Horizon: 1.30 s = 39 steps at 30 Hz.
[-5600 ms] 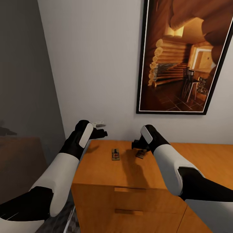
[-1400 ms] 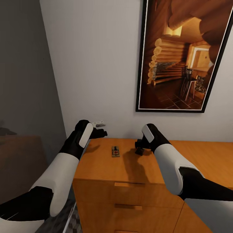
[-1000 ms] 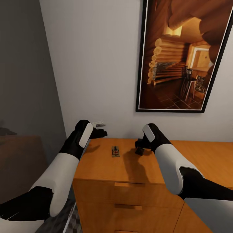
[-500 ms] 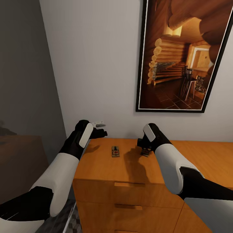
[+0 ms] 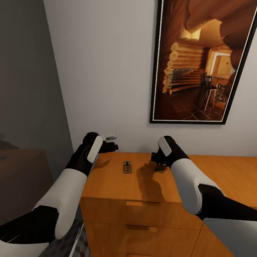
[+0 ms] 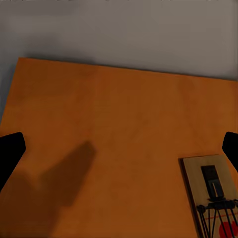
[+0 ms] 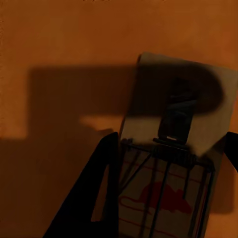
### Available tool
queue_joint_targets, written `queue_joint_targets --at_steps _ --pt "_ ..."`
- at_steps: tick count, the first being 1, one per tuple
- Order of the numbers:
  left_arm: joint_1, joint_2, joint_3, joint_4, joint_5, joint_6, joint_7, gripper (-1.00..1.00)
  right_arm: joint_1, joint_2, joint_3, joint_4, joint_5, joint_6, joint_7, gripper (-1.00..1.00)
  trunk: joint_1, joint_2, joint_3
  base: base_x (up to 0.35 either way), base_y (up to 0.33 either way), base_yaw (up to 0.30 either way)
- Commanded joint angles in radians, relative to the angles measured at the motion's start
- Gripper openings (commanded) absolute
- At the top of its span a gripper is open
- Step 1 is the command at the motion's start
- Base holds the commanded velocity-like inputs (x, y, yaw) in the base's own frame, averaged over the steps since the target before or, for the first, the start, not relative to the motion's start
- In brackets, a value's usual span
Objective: Take the four mousetraps from the cabinet in the bathroom and place them on the bathroom floor. Make sure all four end up on the same floor surface, and ensure that at least two of them are either under or directly next to the same bathroom sink.
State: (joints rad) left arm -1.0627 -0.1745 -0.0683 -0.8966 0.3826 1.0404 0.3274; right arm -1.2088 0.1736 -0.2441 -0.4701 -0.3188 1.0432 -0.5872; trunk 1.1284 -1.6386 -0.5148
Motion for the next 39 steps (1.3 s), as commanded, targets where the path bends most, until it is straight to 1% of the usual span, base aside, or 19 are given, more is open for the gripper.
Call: queue_joint_targets --at_steps 1,6,8,9,10,13,14,16,17,20,21,25,29,39 --pt "-0.001 0.000 -0.001 -0.001 0.010 0.003 0.010 1.00 0.000 0.001 -0.003 0.052 -0.002 0.004 -0.014 -1.00 0.000 0.000 -0.001 0.000 0.000 0.000" --pt "-0.001 0.000 -0.001 -0.002 0.009 0.003 0.010 1.00 0.000 0.001 0.001 0.025 0.012 0.004 -0.017 -1.00 0.000 0.000 -0.001 0.000 0.000 0.000" --pt "-0.001 0.001 -0.001 -0.003 0.009 0.003 0.010 1.00 0.000 0.001 0.002 -0.014 0.013 0.004 -0.017 -1.00 0.000 0.000 -0.001 0.000 0.000 0.000" --pt "-0.001 0.001 -0.001 -0.003 0.009 0.003 0.010 1.00 0.000 -0.002 0.003 -0.032 0.013 0.004 -0.017 -1.00 0.000 0.000 -0.001 0.000 0.000 0.000" --pt "-0.001 0.001 -0.001 -0.003 0.009 0.003 0.010 1.00 0.000 -0.017 0.004 -0.068 0.013 0.004 -0.017 -1.00 0.000 0.000 -0.001 0.000 0.000 0.000" --pt "-0.002 0.001 -0.001 -0.004 0.009 0.003 0.010 1.00 0.000 -0.033 0.013 -0.115 0.016 0.004 -0.016 -1.00 0.000 0.000 -0.001 0.000 0.000 0.000" --pt "-0.002 0.001 -0.001 -0.003 0.009 0.002 0.010 1.00 0.000 -0.041 0.026 -0.136 0.021 0.004 -0.016 -1.00 0.000 0.000 -0.001 0.000 0.000 0.000" --pt "-0.001 0.001 -0.001 -0.003 0.009 0.003 0.010 1.00 0.000 -0.046 0.045 -0.151 0.026 0.004 -0.015 -1.00 0.000 0.000 -0.001 0.000 0.000 0.000" --pt "-0.001 0.001 -0.001 -0.003 0.009 0.002 0.010 1.00 0.000 -0.050 0.068 -0.160 0.029 0.004 -0.014 -1.00 0.000 0.000 -0.001 0.000 0.000 0.000" --pt "-0.002 0.001 -0.001 -0.003 0.009 0.002 0.010 1.00 0.000 -0.051 0.103 -0.168 0.032 0.004 -0.013 -1.00 0.000 0.000 -0.001 0.000 0.000 0.000" --pt "-0.001 0.001 -0.001 -0.003 0.010 0.002 0.010 1.00 0.000 -0.052 0.123 -0.171 0.033 0.004 -0.013 -1.00 0.000 0.000 -0.001 0.000 0.000 0.000" --pt "-0.001 0.001 -0.001 -0.002 0.010 0.002 0.010 1.00 0.000 -0.051 0.148 -0.175 0.033 0.004 -0.012 -1.00 0.000 0.000 -0.001 0.000 0.000 0.000" --pt "-0.001 0.001 -0.001 -0.002 0.010 0.002 0.010 1.00 0.000 -0.052 0.155 -0.177 0.032 0.004 -0.011 -1.00 0.000 0.000 -0.001 0.000 0.000 0.000" --pt "-0.001 0.001 -0.001 -0.002 0.010 0.002 0.010 1.00 0.000 -0.054 0.157 -0.177 0.028 0.004 -0.013 -1.00 0.000 0.000 -0.001 0.000 0.000 0.000"
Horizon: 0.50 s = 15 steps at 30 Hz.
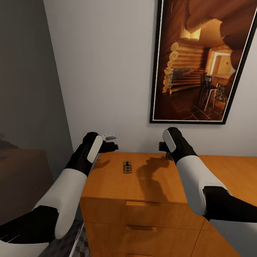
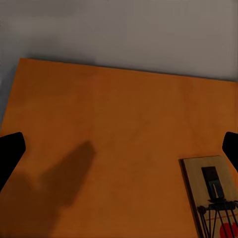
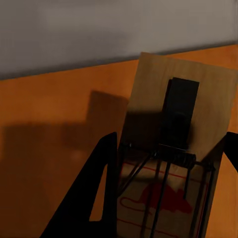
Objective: Take the four mousetraps from the cabinet in the bathroom and place them on the bathroom floor. Make sure all four end up on the same floor surface, and ensure that at least two of them are either under or directly next to the same bathroom sink.
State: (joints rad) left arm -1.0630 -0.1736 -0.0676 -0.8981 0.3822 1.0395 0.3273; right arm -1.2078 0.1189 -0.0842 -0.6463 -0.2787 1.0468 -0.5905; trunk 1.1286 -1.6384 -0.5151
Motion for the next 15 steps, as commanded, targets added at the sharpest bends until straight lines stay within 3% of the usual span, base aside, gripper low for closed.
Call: queue_joint_targets --at_steps 1,15 --pt "-0.001 0.000 -0.001 -0.001 0.010 0.003 0.010 1.00 0.000 0.001 -0.003 -0.001 -0.012 0.000 -0.010 -1.00 0.000 -0.001 -0.001 0.000 0.000 0.000" --pt "-0.001 0.001 -0.001 -0.001 0.010 0.003 0.010 1.00 0.000 0.000 -0.002 -0.002 -0.023 0.000 -0.005 -1.00 0.000 -0.001 -0.001 0.000 0.000 0.000"
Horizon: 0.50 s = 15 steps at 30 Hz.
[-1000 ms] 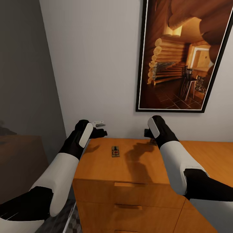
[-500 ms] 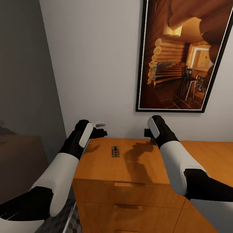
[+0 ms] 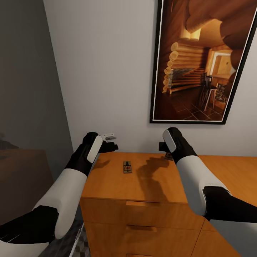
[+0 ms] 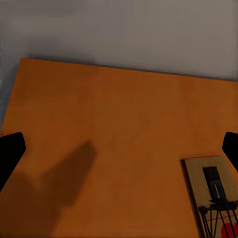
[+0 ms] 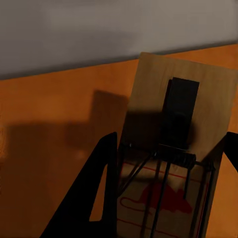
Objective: Take the four mousetraps from the cabinet in the bathroom and place them on the bathroom floor. Make sure all four end up on the same floor surface, and ensure that at least two of them are either under or directly next to the same bathroom sink.
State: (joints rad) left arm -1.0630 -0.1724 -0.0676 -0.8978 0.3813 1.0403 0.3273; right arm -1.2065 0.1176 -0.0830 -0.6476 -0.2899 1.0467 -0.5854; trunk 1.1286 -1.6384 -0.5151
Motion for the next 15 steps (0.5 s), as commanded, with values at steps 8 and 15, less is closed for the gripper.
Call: queue_joint_targets --at_steps 8,15 --pt "-0.001 0.001 -0.001 0.001 0.011 0.002 0.010 1.00 0.002 0.003 -0.003 -0.001 -0.012 0.000 -0.010 -1.00 0.000 -0.001 -0.001 0.000 0.000 0.000" --pt "-0.001 0.001 -0.001 0.001 0.011 0.002 0.010 1.00 0.002 0.005 -0.004 -0.003 -0.012 0.000 -0.010 -1.00 0.000 -0.001 -0.001 0.000 0.000 0.000"
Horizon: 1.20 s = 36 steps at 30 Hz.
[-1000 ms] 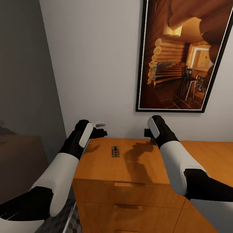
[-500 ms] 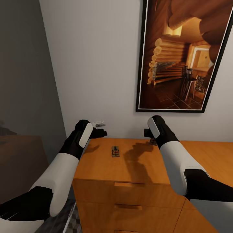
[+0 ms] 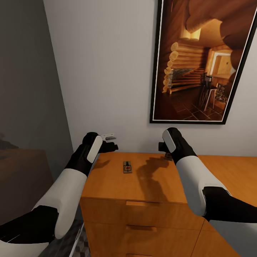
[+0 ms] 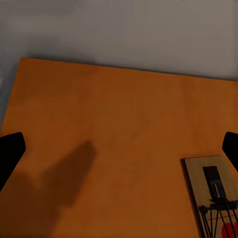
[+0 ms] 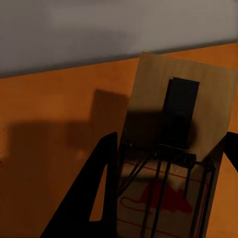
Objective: Take the four mousetraps from the cabinet in the bathroom and place them on the bathroom floor. Make sure all four end up on the same floor surface, and ensure that at least two of them are either under or directly next to the same bathroom sink.
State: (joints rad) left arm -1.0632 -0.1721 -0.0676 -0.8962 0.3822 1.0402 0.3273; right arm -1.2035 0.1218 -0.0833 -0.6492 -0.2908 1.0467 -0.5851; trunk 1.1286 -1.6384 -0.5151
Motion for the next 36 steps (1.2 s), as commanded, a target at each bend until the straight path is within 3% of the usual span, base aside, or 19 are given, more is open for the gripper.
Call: queue_joint_targets --at_steps 1,8,11,17,21,36 --pt "-0.001 0.000 -0.001 -0.001 0.011 0.003 0.010 1.00 -0.001 0.001 -0.004 -0.001 -0.011 0.000 -0.010 -1.00 0.000 -0.001 -0.001 0.000 0.000 0.000" --pt "-0.023 -0.002 -0.023 0.022 0.035 -0.009 0.033 1.00 0.003 -0.009 -0.002 0.022 -0.001 0.000 -0.017 -1.00 0.000 -0.001 -0.001 0.000 0.000 0.000" --pt "-0.039 -0.001 -0.012 0.039 0.052 -0.010 0.050 1.00 0.003 0.000 -0.001 0.025 0.000 0.000 -0.018 -1.00 0.000 -0.001 -0.001 0.000 0.000 0.000" --pt "-0.005 0.004 0.006 0.015 0.015 -0.032 0.016 1.00 0.003 -0.001 0.000 0.028 0.034 0.000 -0.017 -1.00 0.000 -0.001 -0.001 0.000 0.000 0.000" --pt "0.013 0.005 0.008 -0.008 0.010 -0.041 -0.005 1.00 0.003 -0.005 0.000 0.028 0.061 0.000 -0.013 -1.00 0.000 -0.001 -0.001 0.000 0.000 0.000" --pt "0.015 0.005 0.006 -0.024 0.011 -0.042 -0.006 1.00 0.003 -0.024 -0.004 -0.002 0.063 0.000 -0.004 -1.00 0.000 -0.001 -0.001 0.000 0.000 -0.005"
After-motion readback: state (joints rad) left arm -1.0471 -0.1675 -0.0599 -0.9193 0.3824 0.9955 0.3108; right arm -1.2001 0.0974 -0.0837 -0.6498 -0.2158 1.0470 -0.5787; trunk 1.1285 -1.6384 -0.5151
